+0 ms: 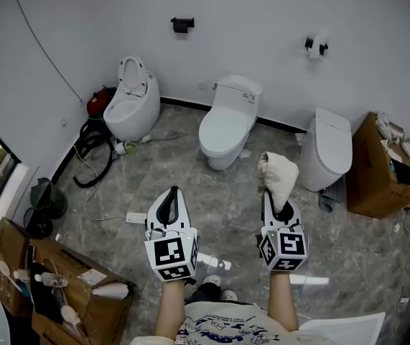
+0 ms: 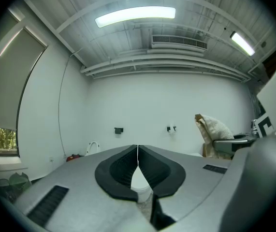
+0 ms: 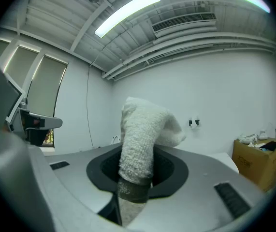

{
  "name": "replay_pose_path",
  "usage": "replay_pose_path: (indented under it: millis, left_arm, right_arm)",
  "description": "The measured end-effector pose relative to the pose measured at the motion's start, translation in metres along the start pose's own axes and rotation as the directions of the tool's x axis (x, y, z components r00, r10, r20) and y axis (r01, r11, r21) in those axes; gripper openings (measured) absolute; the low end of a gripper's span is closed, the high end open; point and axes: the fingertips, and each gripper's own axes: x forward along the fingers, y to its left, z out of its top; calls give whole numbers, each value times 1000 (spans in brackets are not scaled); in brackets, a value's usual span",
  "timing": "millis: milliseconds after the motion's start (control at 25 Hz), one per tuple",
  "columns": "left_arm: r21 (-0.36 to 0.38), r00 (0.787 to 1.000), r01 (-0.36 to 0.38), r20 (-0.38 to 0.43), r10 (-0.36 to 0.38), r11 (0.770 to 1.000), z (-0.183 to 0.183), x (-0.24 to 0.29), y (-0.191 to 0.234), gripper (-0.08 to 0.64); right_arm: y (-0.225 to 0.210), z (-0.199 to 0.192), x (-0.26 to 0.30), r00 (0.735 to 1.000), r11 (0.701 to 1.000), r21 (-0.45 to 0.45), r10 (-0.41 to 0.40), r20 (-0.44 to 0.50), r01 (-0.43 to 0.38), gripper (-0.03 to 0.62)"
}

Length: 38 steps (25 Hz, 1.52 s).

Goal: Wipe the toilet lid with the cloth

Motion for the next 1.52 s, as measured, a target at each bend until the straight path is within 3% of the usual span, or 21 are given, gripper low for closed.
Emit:
replay_pose_path:
  millis: [440,880,1200,1520]
  left_arm:
    - [0,1000,24,5,-24,1000,-7,48,36,9]
    - [-12,999,45,-23,-45,999,-19,103,40,9]
    - [-16,999,5,-43,-6,1000,-32,183,43,9]
    - [-17,998,-51,-45,50,999,-19,306,37,9]
  right_arm:
    - [18,-5,50,1000,1000,7,-20,17,20,95]
    - [4,-18,100,999,999,8,-40,-29,41,95]
    - [-26,-25,186,999,1000,12,-8,-41,8,95]
    - [-80,-8,311,998,999,8,41,-44,-41,95]
